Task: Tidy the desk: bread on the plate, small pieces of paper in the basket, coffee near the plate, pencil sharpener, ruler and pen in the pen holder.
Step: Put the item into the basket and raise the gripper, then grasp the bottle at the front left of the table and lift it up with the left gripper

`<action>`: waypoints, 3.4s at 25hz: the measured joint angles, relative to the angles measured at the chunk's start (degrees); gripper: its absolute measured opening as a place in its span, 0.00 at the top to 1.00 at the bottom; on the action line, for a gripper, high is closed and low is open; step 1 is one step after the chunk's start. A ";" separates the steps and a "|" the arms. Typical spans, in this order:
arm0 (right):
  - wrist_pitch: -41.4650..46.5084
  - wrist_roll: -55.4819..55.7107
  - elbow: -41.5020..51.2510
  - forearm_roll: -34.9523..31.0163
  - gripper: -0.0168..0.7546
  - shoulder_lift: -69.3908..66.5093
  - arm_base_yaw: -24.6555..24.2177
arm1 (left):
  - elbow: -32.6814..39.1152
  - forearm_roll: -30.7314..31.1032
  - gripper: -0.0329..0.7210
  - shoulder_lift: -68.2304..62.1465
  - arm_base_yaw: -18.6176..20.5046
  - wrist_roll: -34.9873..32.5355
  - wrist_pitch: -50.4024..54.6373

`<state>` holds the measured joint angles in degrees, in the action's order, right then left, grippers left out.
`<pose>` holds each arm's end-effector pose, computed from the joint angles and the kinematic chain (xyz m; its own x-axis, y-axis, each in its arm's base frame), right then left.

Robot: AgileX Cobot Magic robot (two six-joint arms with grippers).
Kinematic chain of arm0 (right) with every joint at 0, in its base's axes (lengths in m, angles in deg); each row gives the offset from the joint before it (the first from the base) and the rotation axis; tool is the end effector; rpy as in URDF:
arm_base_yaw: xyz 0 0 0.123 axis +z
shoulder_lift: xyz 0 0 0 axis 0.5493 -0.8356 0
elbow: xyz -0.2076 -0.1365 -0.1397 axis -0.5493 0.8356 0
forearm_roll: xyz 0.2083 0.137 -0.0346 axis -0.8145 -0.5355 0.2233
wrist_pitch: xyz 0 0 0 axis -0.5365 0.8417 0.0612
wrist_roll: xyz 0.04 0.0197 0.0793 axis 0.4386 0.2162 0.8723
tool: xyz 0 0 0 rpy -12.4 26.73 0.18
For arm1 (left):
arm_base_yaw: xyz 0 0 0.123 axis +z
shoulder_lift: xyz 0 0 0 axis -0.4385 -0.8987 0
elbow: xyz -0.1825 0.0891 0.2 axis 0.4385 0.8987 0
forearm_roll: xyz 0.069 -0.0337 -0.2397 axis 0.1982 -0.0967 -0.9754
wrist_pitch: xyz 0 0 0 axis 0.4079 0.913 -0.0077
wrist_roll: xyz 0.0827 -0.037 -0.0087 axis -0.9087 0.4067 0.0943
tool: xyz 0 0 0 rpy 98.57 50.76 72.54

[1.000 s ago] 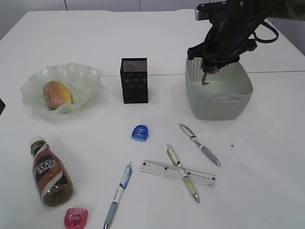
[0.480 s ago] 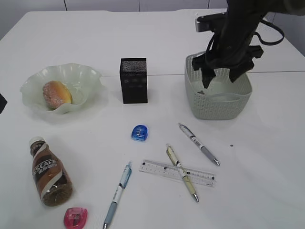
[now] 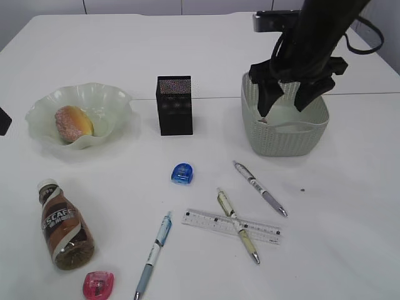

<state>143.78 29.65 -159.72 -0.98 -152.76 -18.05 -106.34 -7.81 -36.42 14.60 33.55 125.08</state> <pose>0.4137 0.1200 0.2688 -0.9398 -0.2396 -0.2438 -0.2650 0.9612 0.0767 0.2442 -0.0619 0.3161 -0.8506 0.1702 -0.4975 0.2613 0.9579 -0.1189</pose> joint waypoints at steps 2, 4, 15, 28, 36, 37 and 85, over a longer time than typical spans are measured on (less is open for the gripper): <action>0.04 0.00 2.12 0.00 0.25 2.20 0.00 | 0.00 1.15 0.54 0.00 0.00 0.00 -0.29; 0.04 0.00 4.73 -0.09 0.25 4.89 0.00 | 0.00 1.49 0.54 0.00 0.00 0.00 -0.29; 0.14 -0.03 28.83 -0.09 0.25 22.29 0.00 | 0.81 -0.15 0.54 0.00 0.00 17.53 -0.30; -1.74 -0.03 37.80 -0.94 0.25 26.00 0.00 | 10.19 3.34 0.42 -5.26 0.00 43.31 -10.02; -1.74 -0.03 37.80 -1.46 0.25 26.09 0.00 | 10.19 3.50 0.41 -12.69 -2.27 54.47 -14.09; -1.78 -0.03 37.80 -1.46 0.25 26.09 0.00 | 10.19 3.50 0.40 -13.42 -3.03 54.76 -15.20; -4.77 -1.36 37.80 0.21 0.25 26.09 0.00 | 10.19 11.15 0.25 -26.95 -5.55 62.79 -23.28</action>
<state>139.01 28.29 -121.91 -0.77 -126.67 -18.05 -96.15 3.34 -63.37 9.05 96.34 101.79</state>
